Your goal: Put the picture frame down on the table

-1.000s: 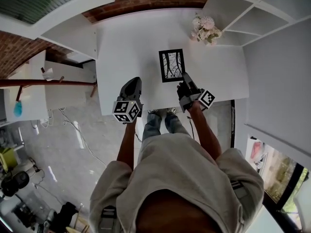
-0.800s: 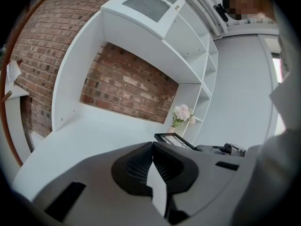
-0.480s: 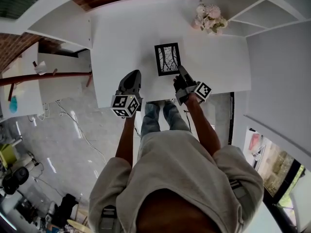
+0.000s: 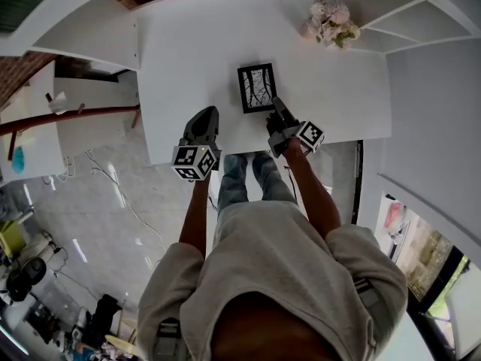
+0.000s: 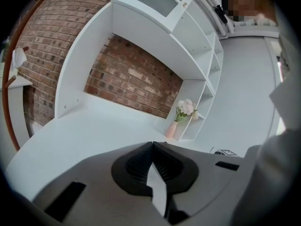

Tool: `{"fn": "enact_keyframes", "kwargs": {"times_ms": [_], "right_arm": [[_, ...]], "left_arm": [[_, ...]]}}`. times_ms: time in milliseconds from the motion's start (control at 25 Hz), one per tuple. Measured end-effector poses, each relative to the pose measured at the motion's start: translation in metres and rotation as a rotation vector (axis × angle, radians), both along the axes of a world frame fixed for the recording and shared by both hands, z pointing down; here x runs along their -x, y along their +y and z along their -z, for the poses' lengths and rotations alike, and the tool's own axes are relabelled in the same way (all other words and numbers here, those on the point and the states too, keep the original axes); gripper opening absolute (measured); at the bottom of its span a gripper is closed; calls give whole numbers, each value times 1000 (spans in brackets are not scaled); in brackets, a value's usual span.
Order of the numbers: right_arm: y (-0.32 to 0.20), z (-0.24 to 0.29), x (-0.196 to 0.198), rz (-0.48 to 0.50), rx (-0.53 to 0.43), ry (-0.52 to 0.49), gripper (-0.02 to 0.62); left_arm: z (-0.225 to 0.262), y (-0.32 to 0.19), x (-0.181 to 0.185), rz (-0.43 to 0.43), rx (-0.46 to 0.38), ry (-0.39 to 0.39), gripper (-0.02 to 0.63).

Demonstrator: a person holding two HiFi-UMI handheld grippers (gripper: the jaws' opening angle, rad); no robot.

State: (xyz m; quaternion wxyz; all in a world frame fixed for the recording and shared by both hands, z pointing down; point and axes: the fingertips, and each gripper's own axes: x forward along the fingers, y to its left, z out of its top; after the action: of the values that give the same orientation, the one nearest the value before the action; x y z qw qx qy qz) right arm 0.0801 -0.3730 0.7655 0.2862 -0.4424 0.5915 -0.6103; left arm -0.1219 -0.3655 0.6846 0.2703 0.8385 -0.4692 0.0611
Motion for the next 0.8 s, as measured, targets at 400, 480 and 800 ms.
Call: {"fn": "enact_keyframes", "kwargs": {"times_ms": [400, 480, 800], "right_arm": [[-6, -13, 3, -25, 38, 11, 86], [-8, -10, 2, -34, 34, 24, 87], [-8, -8, 10, 65, 29, 159, 117]], "left_arm": [[0, -4, -3, -1, -6, 13, 15], [1, -5, -3, 1, -7, 16, 15], [6, -8, -8, -2, -17, 40, 15]]}}
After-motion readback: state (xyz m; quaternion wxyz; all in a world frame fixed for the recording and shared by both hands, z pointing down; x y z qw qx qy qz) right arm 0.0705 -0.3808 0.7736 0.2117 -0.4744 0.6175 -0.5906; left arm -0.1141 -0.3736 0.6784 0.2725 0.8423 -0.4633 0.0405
